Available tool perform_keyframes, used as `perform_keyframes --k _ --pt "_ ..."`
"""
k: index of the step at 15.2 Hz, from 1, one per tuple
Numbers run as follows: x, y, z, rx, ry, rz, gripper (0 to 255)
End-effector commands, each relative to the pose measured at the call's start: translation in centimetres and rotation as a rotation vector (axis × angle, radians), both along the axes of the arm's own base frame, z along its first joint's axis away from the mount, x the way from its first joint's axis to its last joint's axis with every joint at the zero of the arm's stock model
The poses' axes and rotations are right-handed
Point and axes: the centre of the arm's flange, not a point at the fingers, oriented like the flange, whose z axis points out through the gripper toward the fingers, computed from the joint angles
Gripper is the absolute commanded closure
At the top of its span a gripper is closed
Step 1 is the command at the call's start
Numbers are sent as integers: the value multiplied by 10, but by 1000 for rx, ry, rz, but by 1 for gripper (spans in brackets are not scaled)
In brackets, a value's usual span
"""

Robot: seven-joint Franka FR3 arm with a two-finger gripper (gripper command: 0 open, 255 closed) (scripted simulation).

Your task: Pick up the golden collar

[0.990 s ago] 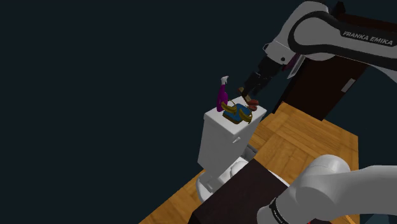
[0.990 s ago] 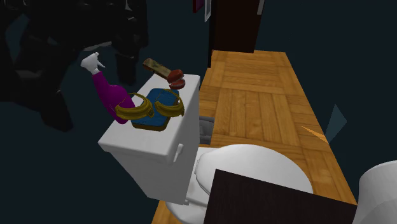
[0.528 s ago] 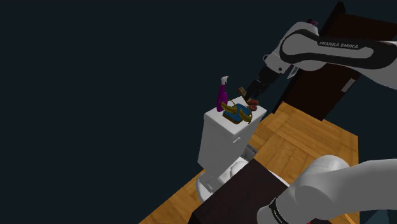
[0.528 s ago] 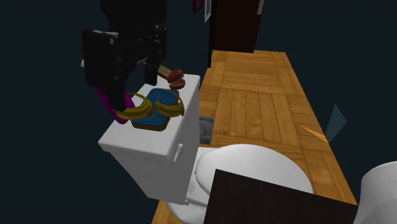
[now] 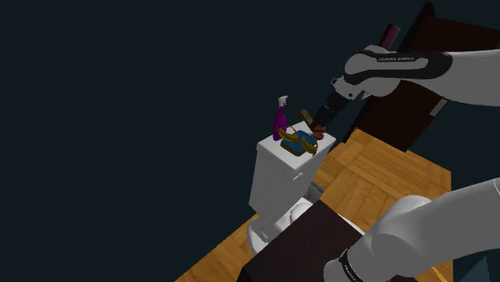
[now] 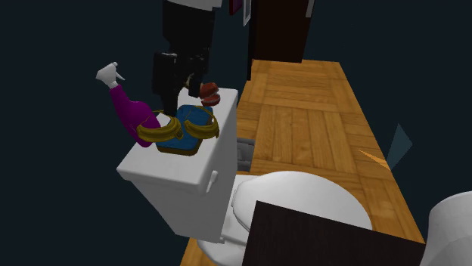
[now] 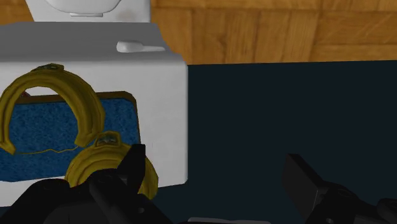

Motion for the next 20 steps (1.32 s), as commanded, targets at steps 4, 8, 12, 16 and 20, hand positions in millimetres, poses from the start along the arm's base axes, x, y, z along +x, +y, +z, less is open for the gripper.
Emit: perform_keyframes --k 4,8,12,16,20 --pt "14 -59 -33 13 -4 6 0" --pt "26 -105 -60 25 -7 11 0" --pt "38 -150 -87 37 -10 15 0" --pt "51 -195 -116 49 -12 19 0" --pt "61 -231 -138 59 -15 23 0"
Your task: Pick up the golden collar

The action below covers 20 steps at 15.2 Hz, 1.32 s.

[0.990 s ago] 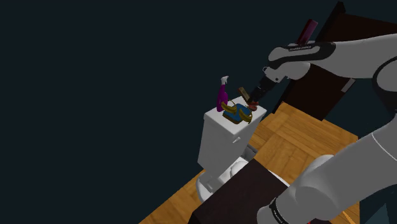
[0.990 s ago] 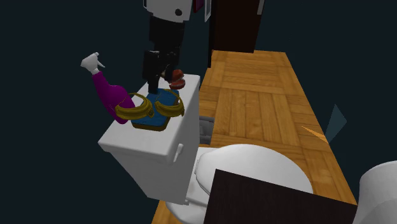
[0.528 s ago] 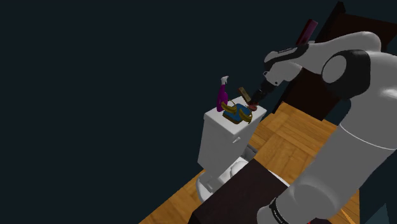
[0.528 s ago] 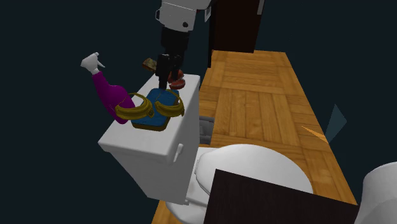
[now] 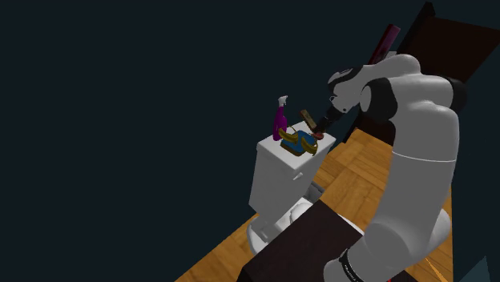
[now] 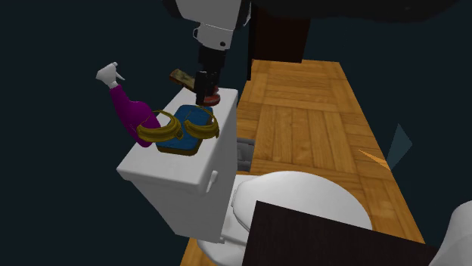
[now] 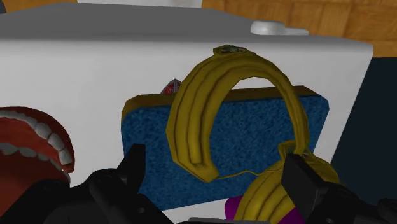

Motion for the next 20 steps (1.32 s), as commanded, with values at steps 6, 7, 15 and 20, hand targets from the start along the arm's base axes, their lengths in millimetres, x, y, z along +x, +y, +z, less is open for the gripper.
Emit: perform_keyframes --k 6,7,15,20 --pt "1 -6 -37 3 -2 1 0" --pt "1 -6 -46 3 -2 1 0" --pt "1 -7 -46 3 -2 1 255" --pt "1 -6 -40 3 -2 1 255"
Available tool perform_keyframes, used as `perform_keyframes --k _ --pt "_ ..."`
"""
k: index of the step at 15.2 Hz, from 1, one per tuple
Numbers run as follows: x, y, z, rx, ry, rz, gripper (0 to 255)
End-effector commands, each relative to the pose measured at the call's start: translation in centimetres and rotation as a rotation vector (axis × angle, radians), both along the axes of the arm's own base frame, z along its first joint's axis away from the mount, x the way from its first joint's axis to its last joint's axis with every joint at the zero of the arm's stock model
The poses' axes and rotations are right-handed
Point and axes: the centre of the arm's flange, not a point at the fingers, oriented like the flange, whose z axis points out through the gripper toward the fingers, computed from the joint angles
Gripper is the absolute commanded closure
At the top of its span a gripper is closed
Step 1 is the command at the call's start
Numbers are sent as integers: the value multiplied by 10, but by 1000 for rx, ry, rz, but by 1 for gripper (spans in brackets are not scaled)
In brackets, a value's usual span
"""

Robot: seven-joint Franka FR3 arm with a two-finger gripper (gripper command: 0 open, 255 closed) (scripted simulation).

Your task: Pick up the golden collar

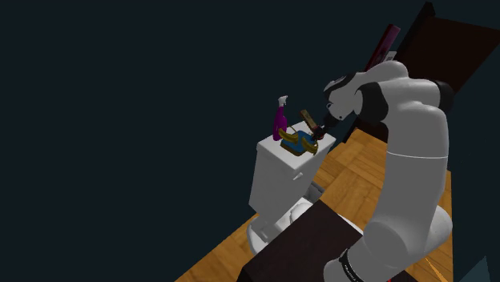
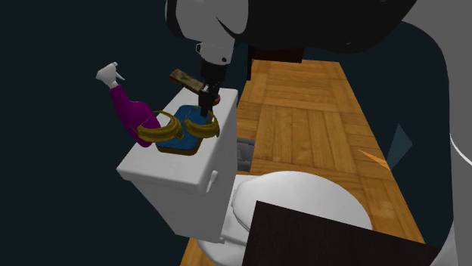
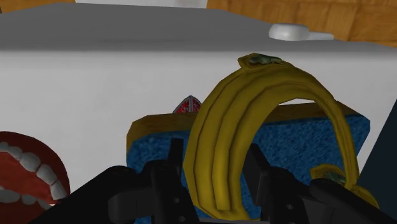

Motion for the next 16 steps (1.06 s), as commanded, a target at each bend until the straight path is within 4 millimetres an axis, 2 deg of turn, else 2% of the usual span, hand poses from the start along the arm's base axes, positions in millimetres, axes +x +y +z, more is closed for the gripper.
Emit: perform_keyframes --k 1,14,16 --pt "0 0 8 0 0 0 255" --pt "0 0 77 0 0 0 255" --pt "0 0 78 0 0 0 255"
